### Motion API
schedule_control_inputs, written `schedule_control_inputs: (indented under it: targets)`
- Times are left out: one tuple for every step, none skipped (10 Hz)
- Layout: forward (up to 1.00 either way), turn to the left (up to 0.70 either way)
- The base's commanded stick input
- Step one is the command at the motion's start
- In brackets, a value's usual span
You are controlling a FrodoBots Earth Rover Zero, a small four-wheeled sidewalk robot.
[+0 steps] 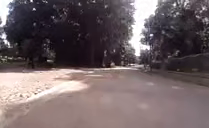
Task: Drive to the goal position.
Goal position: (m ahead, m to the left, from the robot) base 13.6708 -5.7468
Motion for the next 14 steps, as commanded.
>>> schedule_control_inputs:
  targets:
    - [0.7, -0.19]
    - [0.7, -0.35]
    - [0.7, -0.26]
    - [0.7, 0.0]
    - [0.7, 0.0]
    - [0.7, 0.0]
    - [0.7, 0.0]
    - [0.7, 0.0]
    - [0.7, 0.0]
    - [0.7, 0.0]
    - [0.7, 0.0]
    - [0.7, 0.0]
    - [0.7, 0.0]
    - [0.7, 0.0]
